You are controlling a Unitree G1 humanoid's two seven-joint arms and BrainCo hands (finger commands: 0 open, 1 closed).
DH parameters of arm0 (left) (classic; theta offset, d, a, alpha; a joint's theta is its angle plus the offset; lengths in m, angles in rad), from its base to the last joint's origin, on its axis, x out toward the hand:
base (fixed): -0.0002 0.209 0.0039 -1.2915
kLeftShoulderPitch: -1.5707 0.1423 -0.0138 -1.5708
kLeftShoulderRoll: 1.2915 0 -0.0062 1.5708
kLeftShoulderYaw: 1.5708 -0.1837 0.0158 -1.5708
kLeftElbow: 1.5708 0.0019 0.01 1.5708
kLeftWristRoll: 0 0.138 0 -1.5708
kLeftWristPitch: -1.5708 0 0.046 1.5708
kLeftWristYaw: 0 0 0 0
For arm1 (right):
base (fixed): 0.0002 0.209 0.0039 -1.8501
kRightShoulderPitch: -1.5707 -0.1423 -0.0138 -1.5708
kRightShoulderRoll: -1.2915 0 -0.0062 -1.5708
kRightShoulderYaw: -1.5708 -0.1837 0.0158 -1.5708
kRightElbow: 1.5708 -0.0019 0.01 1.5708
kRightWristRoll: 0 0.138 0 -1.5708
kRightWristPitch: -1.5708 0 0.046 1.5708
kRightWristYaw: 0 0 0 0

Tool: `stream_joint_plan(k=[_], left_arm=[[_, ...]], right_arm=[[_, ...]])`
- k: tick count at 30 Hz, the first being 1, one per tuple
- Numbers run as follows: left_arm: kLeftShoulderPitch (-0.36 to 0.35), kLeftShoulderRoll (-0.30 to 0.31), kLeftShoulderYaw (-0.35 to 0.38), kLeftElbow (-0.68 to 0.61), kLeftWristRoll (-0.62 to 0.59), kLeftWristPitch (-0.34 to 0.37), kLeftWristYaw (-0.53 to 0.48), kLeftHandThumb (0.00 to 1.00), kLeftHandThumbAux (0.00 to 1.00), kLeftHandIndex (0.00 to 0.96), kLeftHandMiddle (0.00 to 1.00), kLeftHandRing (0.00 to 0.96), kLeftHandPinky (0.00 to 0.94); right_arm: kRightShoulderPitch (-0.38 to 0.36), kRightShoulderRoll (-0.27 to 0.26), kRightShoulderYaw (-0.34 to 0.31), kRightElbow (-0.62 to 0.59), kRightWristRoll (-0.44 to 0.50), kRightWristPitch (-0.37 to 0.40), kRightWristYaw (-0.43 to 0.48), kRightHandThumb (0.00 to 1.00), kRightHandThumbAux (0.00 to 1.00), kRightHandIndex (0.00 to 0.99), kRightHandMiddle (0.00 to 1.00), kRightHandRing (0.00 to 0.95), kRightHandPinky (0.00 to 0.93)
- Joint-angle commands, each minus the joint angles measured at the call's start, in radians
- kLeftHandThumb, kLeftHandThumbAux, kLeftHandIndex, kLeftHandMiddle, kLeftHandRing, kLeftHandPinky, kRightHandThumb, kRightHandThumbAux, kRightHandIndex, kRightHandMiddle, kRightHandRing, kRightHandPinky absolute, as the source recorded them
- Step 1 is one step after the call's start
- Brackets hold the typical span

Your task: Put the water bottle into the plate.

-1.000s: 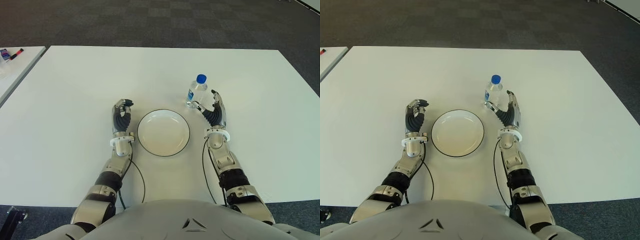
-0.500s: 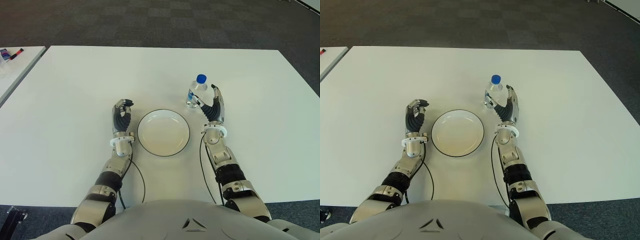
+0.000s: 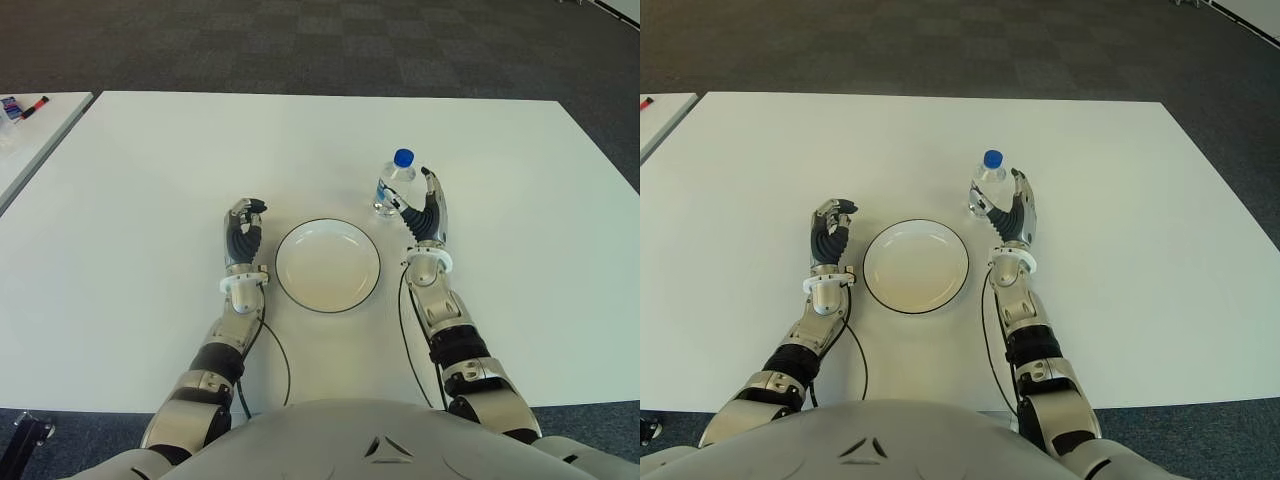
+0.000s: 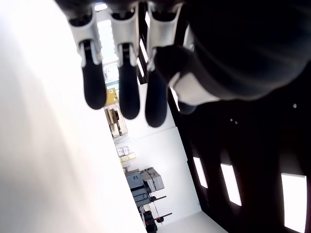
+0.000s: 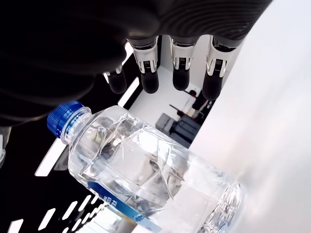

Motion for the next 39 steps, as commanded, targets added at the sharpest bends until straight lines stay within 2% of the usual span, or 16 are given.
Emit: stream_joint_plan(k=[1,33,39], left_arm=[[0.012,-0.002,0.005,0.008,-0.006,0.000,-0.013,0.838,0.675,0.418,0.456,0.394,0.416],[0.011,-0.003,0.007,0.006,-0.011,0.001,-0.015,0.838,0.675,0.424,0.450,0.381,0.411],[0.013,0.000,0.003,0.005,0.000,0.001,-0.010,0.839,0.675,0.426,0.450,0.386,0.416]], right_arm=[[-0.021,0.003,-0.005,0.012,0.014,0.017,0.002,0.464,0.355,0.000,0.000,0.021,0.138],[-0.070,-0.005,0.011,0.015,-0.004,0.040,0.001,0.489,0.373,0.000,0.000,0.020,0.132],[-0.099,-0.015,0.011,0.028,-0.002,0.048,0.016,0.506,0.377,0.000,0.000,0.017,0.128]])
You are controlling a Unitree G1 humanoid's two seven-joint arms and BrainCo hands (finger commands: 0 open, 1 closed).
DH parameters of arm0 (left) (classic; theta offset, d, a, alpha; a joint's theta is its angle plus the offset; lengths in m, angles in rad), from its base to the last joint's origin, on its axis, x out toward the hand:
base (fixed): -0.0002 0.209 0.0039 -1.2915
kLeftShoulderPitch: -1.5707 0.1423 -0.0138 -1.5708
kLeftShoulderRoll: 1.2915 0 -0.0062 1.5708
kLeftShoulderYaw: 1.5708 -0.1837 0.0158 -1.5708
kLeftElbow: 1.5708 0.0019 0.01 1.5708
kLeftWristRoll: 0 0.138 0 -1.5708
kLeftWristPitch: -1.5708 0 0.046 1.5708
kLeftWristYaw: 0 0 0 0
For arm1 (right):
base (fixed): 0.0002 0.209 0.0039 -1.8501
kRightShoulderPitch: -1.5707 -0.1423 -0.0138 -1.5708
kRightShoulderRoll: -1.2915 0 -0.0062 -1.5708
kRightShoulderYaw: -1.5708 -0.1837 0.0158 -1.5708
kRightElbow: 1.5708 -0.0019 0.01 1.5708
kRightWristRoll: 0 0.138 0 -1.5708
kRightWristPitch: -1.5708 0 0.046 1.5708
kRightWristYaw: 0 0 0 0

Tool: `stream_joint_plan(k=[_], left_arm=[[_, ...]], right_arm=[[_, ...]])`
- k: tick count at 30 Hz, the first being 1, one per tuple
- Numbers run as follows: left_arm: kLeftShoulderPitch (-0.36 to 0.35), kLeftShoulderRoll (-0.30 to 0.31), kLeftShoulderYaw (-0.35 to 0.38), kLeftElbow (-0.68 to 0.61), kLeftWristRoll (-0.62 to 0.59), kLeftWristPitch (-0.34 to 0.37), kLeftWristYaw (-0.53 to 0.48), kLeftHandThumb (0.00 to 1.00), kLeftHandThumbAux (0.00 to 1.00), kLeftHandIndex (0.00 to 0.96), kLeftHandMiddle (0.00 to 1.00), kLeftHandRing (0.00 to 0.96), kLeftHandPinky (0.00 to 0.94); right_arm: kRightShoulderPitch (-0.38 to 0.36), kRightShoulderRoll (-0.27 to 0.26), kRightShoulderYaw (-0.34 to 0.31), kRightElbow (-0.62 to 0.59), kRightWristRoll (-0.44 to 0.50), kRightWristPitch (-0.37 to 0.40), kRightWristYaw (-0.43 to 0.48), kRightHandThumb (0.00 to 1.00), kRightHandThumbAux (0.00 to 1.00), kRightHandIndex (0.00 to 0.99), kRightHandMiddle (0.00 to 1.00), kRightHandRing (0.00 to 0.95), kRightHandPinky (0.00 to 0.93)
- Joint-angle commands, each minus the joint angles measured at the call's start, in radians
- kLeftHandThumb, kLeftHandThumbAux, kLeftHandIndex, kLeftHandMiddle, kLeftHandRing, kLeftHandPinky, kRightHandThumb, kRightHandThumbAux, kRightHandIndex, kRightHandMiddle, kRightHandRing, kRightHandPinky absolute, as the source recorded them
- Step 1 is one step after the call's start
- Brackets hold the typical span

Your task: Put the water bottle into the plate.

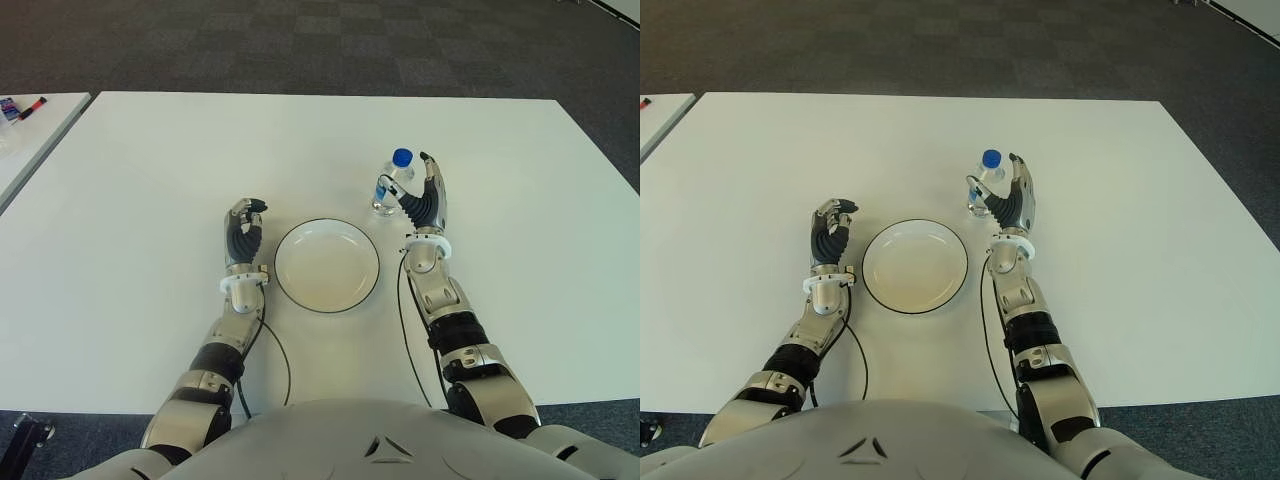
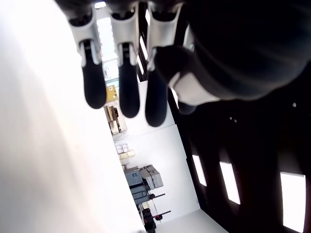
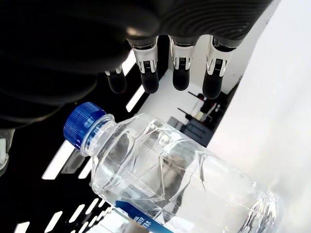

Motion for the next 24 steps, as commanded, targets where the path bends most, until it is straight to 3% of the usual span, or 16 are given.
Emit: stream_joint_plan(k=[1,6,24], left_arm=[[0.014,0.001,0.002,0.004,0.008,0.006,-0.002,0.839,0.674,0.426,0.450,0.387,0.416],[0.014,0.006,-0.001,0.006,0.023,0.003,0.009,0.838,0.674,0.423,0.453,0.392,0.418],[0.010,0.016,-0.007,0.014,0.075,0.008,0.057,0.840,0.673,0.437,0.442,0.385,0.415]], right_arm=[[-0.035,-0.009,0.001,0.023,0.004,0.026,0.015,0.507,0.378,0.000,0.000,0.017,0.127],[-0.076,-0.012,0.000,0.069,0.012,0.049,0.032,0.516,0.395,0.000,0.000,0.019,0.125],[-0.122,-0.013,-0.001,0.132,0.031,0.040,0.052,0.518,0.413,0.000,0.000,0.025,0.127]])
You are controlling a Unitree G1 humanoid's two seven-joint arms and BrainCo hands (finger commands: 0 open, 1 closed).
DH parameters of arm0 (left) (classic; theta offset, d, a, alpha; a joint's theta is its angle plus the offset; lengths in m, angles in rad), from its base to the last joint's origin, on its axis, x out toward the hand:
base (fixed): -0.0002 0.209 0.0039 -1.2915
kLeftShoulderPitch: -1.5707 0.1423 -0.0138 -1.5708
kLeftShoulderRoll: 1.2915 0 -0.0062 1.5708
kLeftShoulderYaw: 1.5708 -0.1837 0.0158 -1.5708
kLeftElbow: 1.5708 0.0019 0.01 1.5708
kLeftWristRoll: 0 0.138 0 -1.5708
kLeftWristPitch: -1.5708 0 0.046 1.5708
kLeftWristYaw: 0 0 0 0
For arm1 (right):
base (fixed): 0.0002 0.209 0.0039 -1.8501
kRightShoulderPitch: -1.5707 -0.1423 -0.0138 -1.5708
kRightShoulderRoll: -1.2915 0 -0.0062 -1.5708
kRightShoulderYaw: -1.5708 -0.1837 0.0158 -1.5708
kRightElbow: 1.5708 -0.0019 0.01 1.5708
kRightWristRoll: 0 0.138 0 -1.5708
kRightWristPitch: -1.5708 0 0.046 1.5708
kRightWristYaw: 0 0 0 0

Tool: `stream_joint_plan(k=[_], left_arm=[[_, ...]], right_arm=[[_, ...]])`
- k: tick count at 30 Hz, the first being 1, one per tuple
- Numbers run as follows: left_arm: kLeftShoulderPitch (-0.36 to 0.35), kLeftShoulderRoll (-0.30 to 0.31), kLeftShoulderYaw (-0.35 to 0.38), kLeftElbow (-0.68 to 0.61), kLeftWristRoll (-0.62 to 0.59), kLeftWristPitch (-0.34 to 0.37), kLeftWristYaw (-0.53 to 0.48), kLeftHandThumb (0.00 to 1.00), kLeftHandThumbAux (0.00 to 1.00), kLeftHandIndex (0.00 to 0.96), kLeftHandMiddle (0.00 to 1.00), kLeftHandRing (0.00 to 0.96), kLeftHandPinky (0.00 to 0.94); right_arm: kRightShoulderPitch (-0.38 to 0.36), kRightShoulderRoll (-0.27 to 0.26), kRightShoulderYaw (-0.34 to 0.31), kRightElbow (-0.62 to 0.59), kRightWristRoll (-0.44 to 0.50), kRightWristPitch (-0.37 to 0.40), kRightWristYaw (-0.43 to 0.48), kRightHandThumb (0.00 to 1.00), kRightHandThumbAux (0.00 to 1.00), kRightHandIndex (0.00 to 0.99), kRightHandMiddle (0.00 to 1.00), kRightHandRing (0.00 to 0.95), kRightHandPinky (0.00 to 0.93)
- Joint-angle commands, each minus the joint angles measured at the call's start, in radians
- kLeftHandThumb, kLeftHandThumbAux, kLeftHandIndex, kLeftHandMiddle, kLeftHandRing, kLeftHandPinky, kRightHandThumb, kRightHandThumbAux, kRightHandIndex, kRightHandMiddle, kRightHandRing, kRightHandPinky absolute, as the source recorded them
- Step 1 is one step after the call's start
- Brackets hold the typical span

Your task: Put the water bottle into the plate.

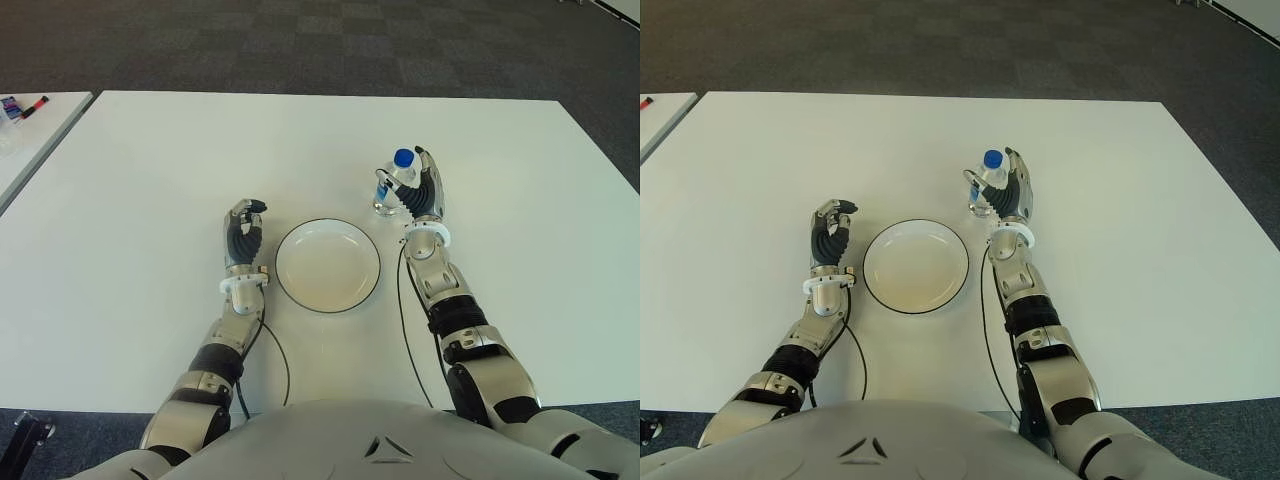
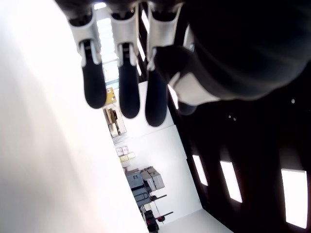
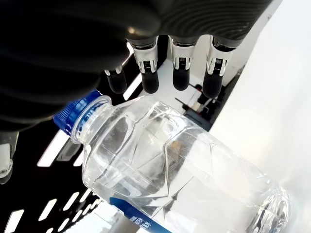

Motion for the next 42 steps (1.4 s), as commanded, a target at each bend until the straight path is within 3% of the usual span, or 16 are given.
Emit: stream_joint_plan(k=[1,42], left_arm=[[0.004,0.012,-0.005,0.017,0.030,0.009,0.029,0.840,0.673,0.438,0.442,0.385,0.415],[0.004,0.023,-0.014,0.012,0.072,0.034,0.071,0.840,0.676,0.469,0.413,0.367,0.394]], right_arm=[[-0.030,0.000,0.000,0.042,0.016,0.009,0.009,0.517,0.413,0.000,0.000,0.025,0.127],[-0.108,-0.018,0.010,0.203,0.064,-0.069,0.068,0.515,0.426,0.000,0.013,0.047,0.135]])
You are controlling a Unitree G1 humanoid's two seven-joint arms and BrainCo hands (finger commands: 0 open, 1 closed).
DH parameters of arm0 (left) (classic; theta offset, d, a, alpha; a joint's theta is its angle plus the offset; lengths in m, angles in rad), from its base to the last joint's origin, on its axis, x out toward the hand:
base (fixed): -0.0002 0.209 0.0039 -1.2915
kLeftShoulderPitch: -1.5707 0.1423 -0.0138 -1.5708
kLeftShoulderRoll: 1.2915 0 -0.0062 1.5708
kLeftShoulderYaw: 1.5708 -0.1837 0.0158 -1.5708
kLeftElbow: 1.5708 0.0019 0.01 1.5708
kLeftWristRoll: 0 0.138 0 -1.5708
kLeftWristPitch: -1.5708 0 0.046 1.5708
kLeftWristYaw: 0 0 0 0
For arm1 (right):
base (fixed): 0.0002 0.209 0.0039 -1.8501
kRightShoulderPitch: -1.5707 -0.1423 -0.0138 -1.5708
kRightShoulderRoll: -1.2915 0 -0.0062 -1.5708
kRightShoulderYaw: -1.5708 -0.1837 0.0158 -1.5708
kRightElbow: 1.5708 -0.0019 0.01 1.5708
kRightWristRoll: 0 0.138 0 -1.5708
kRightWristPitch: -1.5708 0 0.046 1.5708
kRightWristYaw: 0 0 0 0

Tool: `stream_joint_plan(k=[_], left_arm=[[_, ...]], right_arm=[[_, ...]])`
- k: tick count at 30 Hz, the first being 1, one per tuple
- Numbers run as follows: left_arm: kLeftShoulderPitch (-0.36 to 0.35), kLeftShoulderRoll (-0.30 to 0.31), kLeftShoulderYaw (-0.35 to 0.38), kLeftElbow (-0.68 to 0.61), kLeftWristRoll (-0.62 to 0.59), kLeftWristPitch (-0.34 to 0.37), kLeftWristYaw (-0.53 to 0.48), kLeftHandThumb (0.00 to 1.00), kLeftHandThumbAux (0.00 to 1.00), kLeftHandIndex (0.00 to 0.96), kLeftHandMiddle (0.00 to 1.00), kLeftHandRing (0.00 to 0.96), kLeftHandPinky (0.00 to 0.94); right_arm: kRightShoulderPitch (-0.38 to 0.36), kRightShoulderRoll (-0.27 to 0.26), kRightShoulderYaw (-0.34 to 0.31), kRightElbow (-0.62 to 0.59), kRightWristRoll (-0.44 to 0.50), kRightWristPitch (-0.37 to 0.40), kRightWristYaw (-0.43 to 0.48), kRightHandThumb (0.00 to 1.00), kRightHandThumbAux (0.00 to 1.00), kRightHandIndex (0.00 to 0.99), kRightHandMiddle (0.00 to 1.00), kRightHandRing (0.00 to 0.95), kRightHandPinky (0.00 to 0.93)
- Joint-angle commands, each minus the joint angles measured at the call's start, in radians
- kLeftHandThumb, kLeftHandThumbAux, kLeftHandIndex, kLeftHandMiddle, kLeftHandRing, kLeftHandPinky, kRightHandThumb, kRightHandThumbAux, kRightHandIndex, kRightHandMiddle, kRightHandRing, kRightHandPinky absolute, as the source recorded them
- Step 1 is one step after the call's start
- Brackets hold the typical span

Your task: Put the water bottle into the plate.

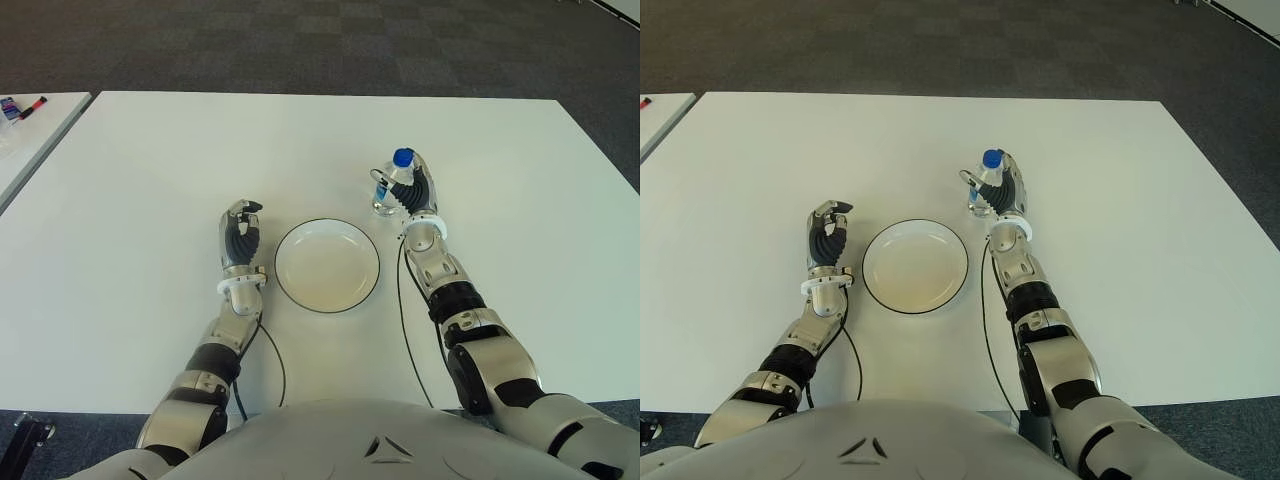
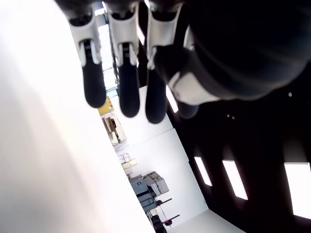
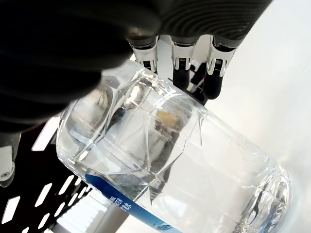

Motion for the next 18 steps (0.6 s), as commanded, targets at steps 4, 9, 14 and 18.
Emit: stream_joint_plan(k=[4,9,14,18], left_arm=[[0.006,0.006,-0.006,0.009,0.002,0.010,-0.006,0.840,0.675,0.466,0.417,0.364,0.398],[0.008,0.004,-0.004,0.013,-0.009,0.003,-0.015,0.841,0.674,0.459,0.425,0.373,0.409],[0.011,0.003,-0.006,0.008,-0.018,0.003,-0.028,0.841,0.674,0.458,0.427,0.377,0.412],[0.013,0.003,-0.005,0.005,-0.023,0.006,-0.038,0.841,0.674,0.458,0.426,0.378,0.407]], right_arm=[[-0.013,-0.002,0.008,0.019,0.010,-0.014,0.003,0.514,0.428,0.000,0.019,0.050,0.135],[-0.010,-0.003,0.012,0.018,0.009,-0.020,0.003,0.511,0.431,0.000,0.021,0.050,0.135],[-0.010,-0.003,0.011,0.021,0.013,-0.024,0.003,0.515,0.433,0.000,0.022,0.050,0.137],[-0.013,-0.002,0.011,0.029,0.016,-0.027,0.002,0.521,0.435,0.000,0.022,0.052,0.140]])
